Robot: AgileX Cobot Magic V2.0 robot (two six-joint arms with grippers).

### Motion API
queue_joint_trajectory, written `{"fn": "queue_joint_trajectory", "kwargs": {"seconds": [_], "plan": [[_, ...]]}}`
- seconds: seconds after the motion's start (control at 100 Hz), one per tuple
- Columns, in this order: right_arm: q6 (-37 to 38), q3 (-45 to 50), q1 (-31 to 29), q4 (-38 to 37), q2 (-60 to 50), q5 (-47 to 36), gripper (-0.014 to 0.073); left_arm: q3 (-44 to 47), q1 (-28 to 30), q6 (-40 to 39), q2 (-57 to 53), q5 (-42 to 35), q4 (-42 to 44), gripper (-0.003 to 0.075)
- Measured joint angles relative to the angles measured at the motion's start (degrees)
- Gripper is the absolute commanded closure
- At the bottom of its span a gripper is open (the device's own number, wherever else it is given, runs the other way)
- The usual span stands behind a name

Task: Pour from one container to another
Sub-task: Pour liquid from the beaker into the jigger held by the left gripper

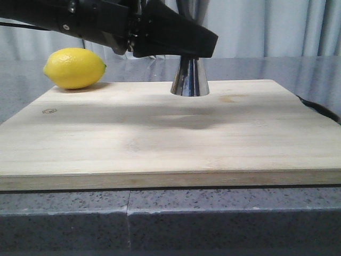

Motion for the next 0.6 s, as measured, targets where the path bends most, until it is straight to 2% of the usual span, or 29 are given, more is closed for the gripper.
{"fn": "queue_joint_trajectory", "kwargs": {"seconds": [0.6], "plan": [[-1.7, 0.0, 0.0, -1.3, 0.0, -0.4, 0.0473, 0.0, 0.0, -0.1, 0.0, 0.0, 0.1, 0.0733]]}}
